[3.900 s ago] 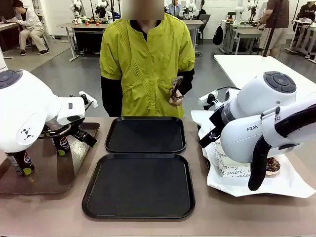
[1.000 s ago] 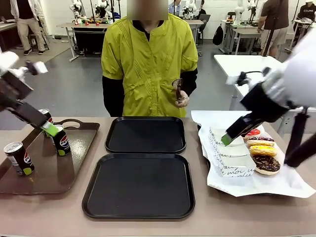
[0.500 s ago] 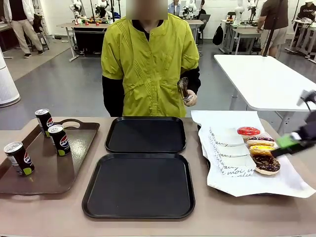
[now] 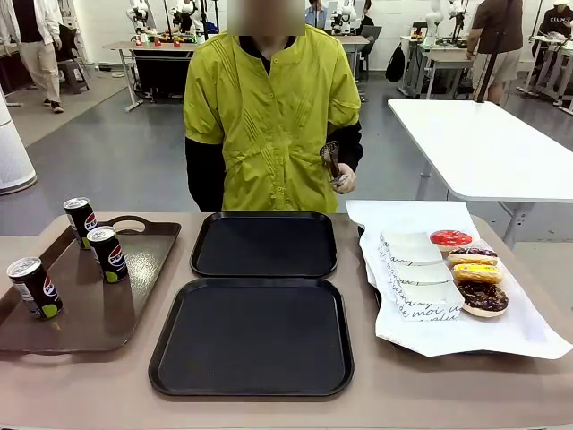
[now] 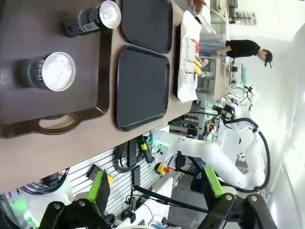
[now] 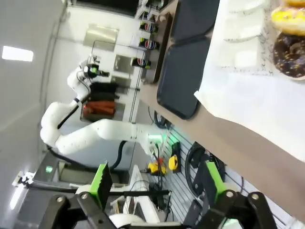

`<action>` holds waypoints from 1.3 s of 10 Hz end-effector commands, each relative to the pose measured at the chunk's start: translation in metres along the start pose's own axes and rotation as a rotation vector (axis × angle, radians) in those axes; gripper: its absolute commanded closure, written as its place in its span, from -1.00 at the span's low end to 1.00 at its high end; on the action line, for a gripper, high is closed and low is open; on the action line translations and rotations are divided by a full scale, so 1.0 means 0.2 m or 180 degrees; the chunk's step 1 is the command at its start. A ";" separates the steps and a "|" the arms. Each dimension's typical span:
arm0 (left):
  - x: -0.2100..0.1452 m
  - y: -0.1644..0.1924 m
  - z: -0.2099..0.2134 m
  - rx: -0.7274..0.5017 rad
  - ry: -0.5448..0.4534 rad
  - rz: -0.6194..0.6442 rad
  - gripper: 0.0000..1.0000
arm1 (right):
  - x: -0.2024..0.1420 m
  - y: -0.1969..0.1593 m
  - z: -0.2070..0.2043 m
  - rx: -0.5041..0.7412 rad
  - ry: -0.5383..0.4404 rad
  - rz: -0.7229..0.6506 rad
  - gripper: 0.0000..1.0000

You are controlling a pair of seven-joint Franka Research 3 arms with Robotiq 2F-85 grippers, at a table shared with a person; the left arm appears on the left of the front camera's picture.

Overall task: Set up donuts and drinks on trays.
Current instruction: Pick up one Pepsi coke and place it on the Flat Tray.

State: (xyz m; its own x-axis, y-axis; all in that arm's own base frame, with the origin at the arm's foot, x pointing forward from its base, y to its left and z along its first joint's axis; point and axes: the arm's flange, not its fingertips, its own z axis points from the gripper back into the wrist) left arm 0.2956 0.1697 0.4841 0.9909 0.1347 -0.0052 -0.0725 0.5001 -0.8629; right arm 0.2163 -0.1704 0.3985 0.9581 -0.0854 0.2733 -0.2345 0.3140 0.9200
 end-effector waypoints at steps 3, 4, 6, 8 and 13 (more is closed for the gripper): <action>0.00 0.21 0.18 -0.0385 -0.0174 0.0029 -1.00 | -0.18 0.15 0.05 0.0003 -0.0224 0.0194 -1.00; -0.01 0.25 0.20 -0.0454 -0.0200 0.0028 -1.00 | -0.18 0.15 0.06 0.0010 -0.0190 0.0181 -1.00; -0.02 0.28 0.22 -0.0577 -0.0268 -0.0049 -1.00 | -0.17 0.16 0.05 0.0009 -0.0170 0.0167 -1.00; -0.04 0.29 0.19 -0.0434 -0.0238 0.0052 -1.00 | -0.14 0.16 0.12 0.0004 -0.0215 0.0121 -1.00; -0.04 0.29 0.19 -0.0434 -0.0238 0.0052 -1.00 | -0.14 0.16 0.12 0.0004 -0.0215 0.0121 -1.00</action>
State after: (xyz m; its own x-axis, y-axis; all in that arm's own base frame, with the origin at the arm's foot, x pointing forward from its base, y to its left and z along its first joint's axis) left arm 0.2819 0.2303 0.4546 0.9789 0.2039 0.0135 -0.0650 0.3734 -0.9254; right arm 0.1796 -0.1802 0.4281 0.9378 -0.1338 0.3204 -0.2639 0.3248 0.9082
